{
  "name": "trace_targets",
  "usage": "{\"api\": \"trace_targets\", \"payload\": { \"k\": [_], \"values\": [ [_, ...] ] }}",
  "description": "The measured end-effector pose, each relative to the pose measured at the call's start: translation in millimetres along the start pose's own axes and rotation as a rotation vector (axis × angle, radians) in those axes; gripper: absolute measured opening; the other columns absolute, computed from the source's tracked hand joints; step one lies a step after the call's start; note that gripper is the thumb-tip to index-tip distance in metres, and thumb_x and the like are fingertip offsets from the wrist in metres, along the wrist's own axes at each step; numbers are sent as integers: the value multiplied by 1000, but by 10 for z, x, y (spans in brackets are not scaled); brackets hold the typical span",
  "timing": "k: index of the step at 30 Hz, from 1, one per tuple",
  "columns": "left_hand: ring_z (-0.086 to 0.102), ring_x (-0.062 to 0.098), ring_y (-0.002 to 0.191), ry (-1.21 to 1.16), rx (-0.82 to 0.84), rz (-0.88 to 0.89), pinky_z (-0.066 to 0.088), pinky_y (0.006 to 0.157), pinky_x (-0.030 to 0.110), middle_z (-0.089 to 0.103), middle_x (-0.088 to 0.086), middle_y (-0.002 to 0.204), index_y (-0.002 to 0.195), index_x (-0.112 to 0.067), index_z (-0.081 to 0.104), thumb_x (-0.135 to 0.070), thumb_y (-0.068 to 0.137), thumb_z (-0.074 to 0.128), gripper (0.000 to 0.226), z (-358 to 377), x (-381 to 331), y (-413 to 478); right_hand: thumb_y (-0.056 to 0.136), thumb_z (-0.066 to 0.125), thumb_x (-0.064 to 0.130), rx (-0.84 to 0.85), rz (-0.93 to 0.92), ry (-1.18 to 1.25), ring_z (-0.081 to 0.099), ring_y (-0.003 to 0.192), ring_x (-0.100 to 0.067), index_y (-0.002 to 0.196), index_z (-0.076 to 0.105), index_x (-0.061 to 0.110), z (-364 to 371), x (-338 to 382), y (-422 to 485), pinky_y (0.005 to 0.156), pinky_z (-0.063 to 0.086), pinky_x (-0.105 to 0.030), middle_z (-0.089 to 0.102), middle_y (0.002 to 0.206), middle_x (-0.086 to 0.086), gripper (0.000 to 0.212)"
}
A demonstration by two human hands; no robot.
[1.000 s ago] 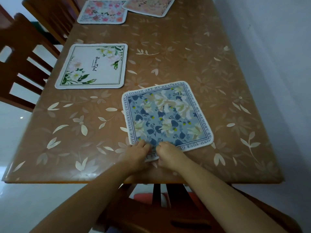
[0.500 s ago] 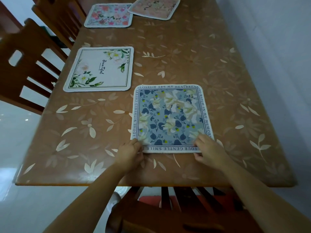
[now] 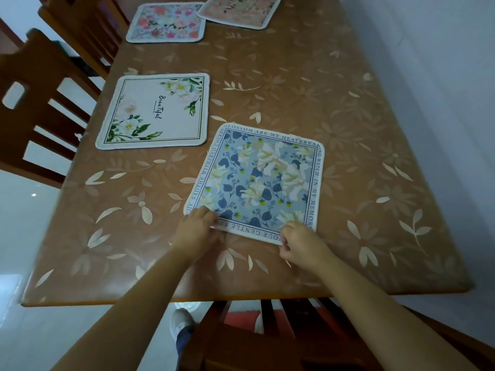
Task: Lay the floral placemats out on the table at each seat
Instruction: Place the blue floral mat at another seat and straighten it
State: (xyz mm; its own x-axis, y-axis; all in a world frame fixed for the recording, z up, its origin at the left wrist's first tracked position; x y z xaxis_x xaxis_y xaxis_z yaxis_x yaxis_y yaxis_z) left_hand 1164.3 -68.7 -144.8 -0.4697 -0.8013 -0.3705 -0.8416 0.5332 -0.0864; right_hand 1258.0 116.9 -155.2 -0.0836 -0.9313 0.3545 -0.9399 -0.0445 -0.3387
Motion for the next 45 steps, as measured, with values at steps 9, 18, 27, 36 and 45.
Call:
{"api": "trace_targets", "payload": {
  "k": [9,18,27,36,45],
  "values": [
    [49,27,98,-79,149,195,37,85,36,55,11,103,101,-9,56,-30,76,64,34,544,-779,-11,81,59,13,-115,-16,226,51,92,-19,88,58,6,-80,-161,-88,78,43,-29,55,95,-8,9],
    [45,25,102,-63,207,144,30,86,37,52,6,107,99,-14,51,-49,71,65,47,855,-1390,121,81,59,17,-230,60,90,53,94,-19,91,59,14,-289,-668,-283,64,17,-19,57,98,-4,11],
    [47,30,104,11,186,25,35,86,39,55,12,109,100,-7,56,-27,79,54,29,913,-1531,186,81,56,22,-173,67,73,53,98,-22,95,57,16,-250,-840,-314,85,42,-41,54,102,-2,15],
    [60,31,86,45,307,31,40,76,33,65,13,94,86,-7,60,-22,79,56,17,841,-1489,267,80,58,17,-203,-56,8,49,105,-18,108,53,15,-296,-672,-222,69,24,-9,51,113,-4,29],
    [58,23,77,-57,401,34,36,61,25,63,5,81,71,-18,55,-25,71,66,14,537,-648,-138,80,55,12,-153,-167,-52,44,111,-25,110,53,9,-287,-436,-57,83,39,-34,50,115,-10,31]
  ]
}}
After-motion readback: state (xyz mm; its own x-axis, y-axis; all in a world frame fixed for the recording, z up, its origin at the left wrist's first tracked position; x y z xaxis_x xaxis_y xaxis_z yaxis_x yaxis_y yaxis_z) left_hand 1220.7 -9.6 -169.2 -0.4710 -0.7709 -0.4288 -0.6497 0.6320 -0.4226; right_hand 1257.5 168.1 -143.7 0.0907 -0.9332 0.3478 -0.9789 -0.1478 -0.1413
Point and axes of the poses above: each hand's wrist, its own y-axis towards the middle knuckle, its own z-axis out of the palm, x = y × z, the point moved 6 cm from there along y, towards the middle knuckle
